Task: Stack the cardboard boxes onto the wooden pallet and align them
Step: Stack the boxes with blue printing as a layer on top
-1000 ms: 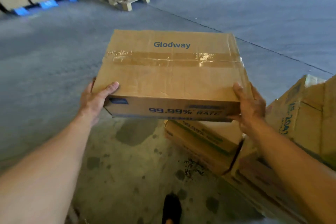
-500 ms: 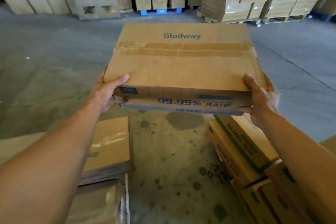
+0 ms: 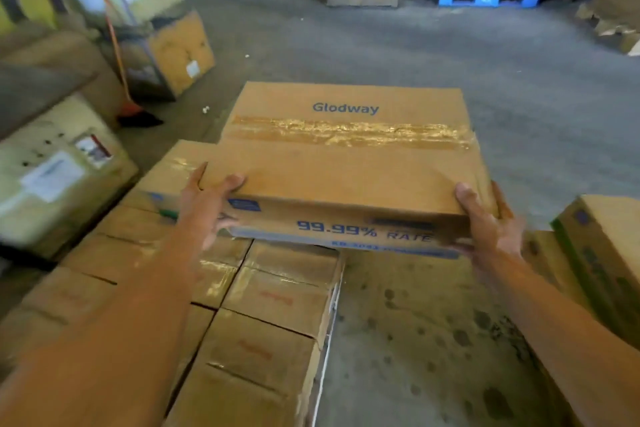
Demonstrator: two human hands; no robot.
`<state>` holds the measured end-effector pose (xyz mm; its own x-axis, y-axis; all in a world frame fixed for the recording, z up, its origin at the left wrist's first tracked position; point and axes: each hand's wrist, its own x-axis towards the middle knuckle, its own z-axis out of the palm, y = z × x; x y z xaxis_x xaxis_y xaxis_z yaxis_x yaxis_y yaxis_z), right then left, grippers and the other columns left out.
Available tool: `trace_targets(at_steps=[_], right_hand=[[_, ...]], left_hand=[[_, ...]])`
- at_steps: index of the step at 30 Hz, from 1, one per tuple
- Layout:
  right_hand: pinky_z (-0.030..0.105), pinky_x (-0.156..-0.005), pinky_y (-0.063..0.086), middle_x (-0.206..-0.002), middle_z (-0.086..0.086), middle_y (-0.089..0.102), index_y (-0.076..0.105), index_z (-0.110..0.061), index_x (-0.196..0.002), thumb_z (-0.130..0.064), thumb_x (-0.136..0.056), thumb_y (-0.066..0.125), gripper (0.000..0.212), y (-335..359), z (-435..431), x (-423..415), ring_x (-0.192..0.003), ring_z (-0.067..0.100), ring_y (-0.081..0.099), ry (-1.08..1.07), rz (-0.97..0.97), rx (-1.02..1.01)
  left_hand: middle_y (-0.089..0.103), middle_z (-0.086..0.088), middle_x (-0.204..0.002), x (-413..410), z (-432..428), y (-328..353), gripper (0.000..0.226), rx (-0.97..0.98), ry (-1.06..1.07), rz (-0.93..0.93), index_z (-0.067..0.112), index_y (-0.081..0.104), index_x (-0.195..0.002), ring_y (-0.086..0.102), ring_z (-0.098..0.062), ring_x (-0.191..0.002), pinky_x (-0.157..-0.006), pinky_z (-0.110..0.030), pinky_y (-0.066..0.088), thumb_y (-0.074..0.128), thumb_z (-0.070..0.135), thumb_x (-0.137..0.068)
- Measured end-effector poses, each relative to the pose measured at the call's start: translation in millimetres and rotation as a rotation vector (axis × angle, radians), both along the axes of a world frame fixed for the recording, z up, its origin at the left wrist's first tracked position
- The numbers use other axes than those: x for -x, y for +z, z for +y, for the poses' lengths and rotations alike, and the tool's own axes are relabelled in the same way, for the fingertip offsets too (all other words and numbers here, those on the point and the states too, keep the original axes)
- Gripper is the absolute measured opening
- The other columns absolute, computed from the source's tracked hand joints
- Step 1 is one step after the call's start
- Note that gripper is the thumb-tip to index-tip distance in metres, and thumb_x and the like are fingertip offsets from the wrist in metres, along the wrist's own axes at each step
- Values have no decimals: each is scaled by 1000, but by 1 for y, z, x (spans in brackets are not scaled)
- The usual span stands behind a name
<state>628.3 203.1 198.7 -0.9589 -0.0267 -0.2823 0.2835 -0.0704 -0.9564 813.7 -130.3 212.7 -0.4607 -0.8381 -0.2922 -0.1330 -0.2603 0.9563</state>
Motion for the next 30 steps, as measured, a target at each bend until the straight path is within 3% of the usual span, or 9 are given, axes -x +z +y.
trace_targets(at_steps=[3,7,10,13,16,18,21,25,30], right_hand=[[53,-77,61,-125,0,58,43,-33,-151,-43,-84,78,76,-32,-45,-47,-109,29,65,76,-38,-42],[53,-78,59,-125,3,57,43,-32,-151,-38,-88,75,71,-77,-111,-103,-108,29,60,151,-111,-76],[51,-73,60,-122,7,60,44,-33,-150,-42,-87,74,70,-117,-169,-143,-99,30,63,202,-170,-107],[56,-75,60,-119,6,62,47,-36,-148,-45,-88,73,66,-158,-235,-181,-86,20,62,169,-206,-147],[58,-83,59,-121,4,61,43,-44,-148,-49,-86,73,69,-196,-292,-214,-97,26,64,153,-247,-178],[58,-91,56,-131,4,59,42,-47,-148,-56,-83,73,72,-219,-331,-231,-111,30,62,147,-263,-203],[59,-93,55,-124,1,63,41,-44,-148,-48,-88,69,66,-250,-381,-250,-112,31,62,151,-284,-189],[57,-104,48,-138,-8,59,43,-82,-115,-86,-61,68,59,-294,-432,-278,-124,22,58,145,-294,-204],[56,-108,45,-134,-23,59,43,-84,-112,-66,-76,72,49,-333,-480,-298,-126,17,57,153,-297,-209]], left_hand=[[69,1,-121,-60,-27,-27,84,20,131,-84,36,36,-150,68,-24,-102,-82,-59,58,83,27,-82],[63,2,-122,-126,-81,-74,84,-22,229,-205,31,45,-141,66,-31,-106,-82,-58,58,88,47,-71],[59,-4,-120,-164,-136,-112,57,42,348,-284,28,45,-138,63,-29,-97,-74,-50,57,75,27,-90],[58,-4,-114,-191,-207,-155,48,41,359,-332,23,47,-137,59,-25,-92,-73,-45,55,69,19,-94],[55,-8,-122,-213,-275,-198,37,-87,329,-373,22,46,-128,57,-34,-108,-88,-61,54,63,14,-97],[53,-11,-130,-223,-321,-225,38,-133,302,-392,19,46,-132,54,-39,-119,-85,-67,53,61,11,-98],[51,-13,-136,-229,-380,-256,45,-129,261,-413,18,44,-141,49,-42,-127,-79,-65,56,59,8,-99],[42,-13,-149,-233,-440,-296,50,-110,262,-399,23,39,-147,42,-43,-134,-86,-69,51,54,8,-101],[33,-11,-155,-242,-497,-335,52,-131,287,-391,29,33,-149,34,-42,-140,-95,-73,44,52,14,-103]])
